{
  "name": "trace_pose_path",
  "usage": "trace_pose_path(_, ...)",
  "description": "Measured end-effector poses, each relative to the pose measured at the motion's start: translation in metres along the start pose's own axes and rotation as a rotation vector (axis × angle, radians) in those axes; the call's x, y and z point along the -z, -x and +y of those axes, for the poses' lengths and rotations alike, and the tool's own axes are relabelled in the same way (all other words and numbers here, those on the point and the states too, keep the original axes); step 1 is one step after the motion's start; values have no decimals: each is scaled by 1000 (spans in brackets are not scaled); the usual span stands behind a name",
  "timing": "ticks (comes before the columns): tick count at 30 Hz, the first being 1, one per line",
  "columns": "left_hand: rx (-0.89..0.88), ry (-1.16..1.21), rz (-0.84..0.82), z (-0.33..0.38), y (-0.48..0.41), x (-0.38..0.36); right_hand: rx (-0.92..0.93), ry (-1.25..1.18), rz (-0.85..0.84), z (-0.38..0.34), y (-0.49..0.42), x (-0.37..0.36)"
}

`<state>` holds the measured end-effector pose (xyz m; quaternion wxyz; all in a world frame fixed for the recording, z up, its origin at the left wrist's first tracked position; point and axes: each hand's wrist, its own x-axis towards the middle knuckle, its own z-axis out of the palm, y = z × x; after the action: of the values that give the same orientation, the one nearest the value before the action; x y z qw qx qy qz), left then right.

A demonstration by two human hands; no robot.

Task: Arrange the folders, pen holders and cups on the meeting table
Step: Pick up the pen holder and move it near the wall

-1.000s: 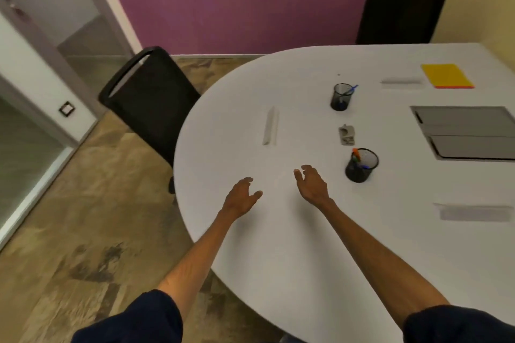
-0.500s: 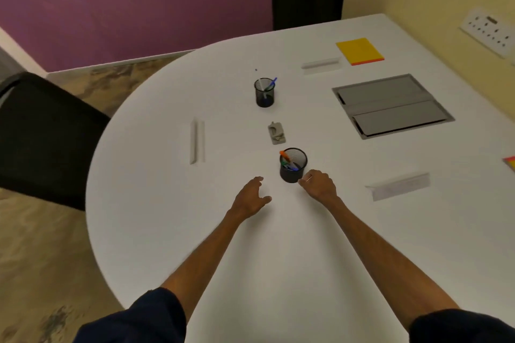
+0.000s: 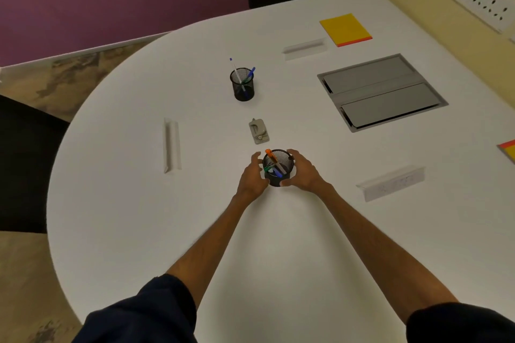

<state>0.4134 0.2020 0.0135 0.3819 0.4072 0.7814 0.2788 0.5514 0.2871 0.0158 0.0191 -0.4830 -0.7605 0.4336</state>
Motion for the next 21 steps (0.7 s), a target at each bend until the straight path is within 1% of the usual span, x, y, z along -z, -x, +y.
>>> trace_pose_path(3,34,57,21,0,-5,-2,2,-32,24,1,-3,-4)
trace_pose_path(6,41,53,39,0,-3,-4,5,-29,42,0,0,-8)
trace_pose_path(11,-4,66,92,2,13,2,56,-28,74,-3,21,-9)
trace_pose_path(15,-8,76,52,4,35,10,80,-33,100,-9,46,-2)
trace_pose_path(21,-125,81,-40,19,76,10,49,-110,137,-13,99,9)
